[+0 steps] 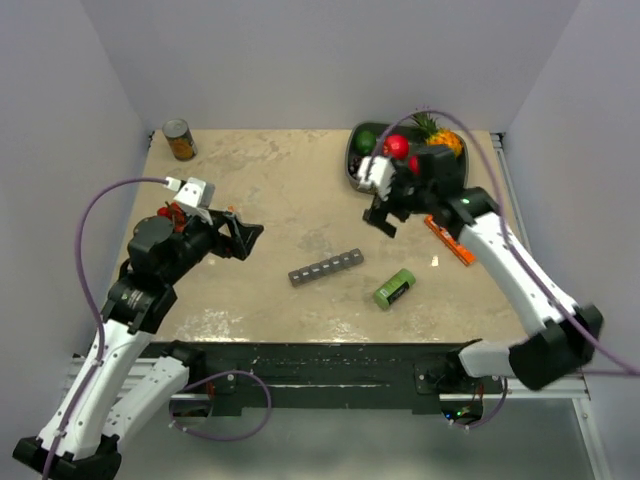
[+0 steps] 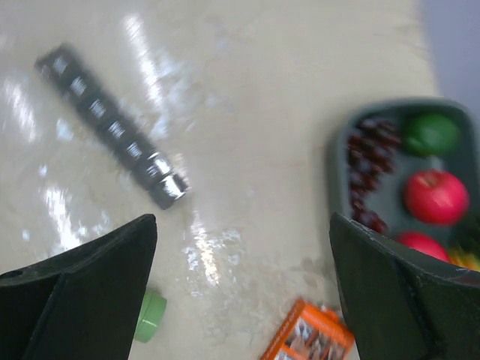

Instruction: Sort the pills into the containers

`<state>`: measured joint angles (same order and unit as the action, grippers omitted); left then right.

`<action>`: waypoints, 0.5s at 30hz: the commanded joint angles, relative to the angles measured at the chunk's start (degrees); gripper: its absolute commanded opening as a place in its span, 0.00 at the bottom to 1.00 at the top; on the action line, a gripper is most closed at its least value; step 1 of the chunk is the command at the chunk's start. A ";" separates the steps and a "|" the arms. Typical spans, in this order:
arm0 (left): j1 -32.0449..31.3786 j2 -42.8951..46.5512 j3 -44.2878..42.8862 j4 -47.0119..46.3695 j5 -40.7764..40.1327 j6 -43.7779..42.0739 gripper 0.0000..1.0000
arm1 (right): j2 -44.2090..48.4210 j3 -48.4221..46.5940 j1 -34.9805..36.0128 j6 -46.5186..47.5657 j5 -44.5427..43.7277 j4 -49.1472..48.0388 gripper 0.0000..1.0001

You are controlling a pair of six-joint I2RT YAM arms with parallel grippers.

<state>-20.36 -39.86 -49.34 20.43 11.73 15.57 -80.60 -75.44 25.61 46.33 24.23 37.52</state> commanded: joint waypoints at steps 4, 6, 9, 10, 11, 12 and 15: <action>0.23 5.40 -6.73 3.30 -3.72 -1.33 0.99 | 19.50 -2.25 -6.79 -37.78 -17.45 -10.37 0.99; 0.23 5.93 -7.17 3.39 -4.08 -1.77 0.99 | 21.70 -4.18 -9.07 -40.96 -17.47 -8.87 0.99; 0.23 5.93 -7.70 3.66 -3.56 -1.95 0.99 | 23.90 -4.98 -11.89 -42.89 -15.88 -7.90 0.99; 0.23 5.93 -7.79 3.74 -2.94 -1.69 0.99 | 24.34 -5.07 -12.50 -43.33 -15.01 -7.81 0.99; 0.32 6.02 -7.87 3.74 -2.59 -1.60 0.99 | 24.78 -4.98 -13.47 -43.34 -14.04 -7.64 0.99; 0.32 6.19 -8.05 3.83 -2.24 -1.60 0.99 | 25.22 -5.07 -13.74 -43.16 -13.34 -7.55 0.99; 0.23 6.81 -7.96 4.09 -1.88 -1.77 0.99 | 25.58 -5.24 -14.53 -43.25 -12.01 -7.11 0.99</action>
<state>-20.32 -33.58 -55.51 23.64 9.21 15.18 -55.09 -79.83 12.03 6.90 11.11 29.54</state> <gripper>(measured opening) 0.988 0.989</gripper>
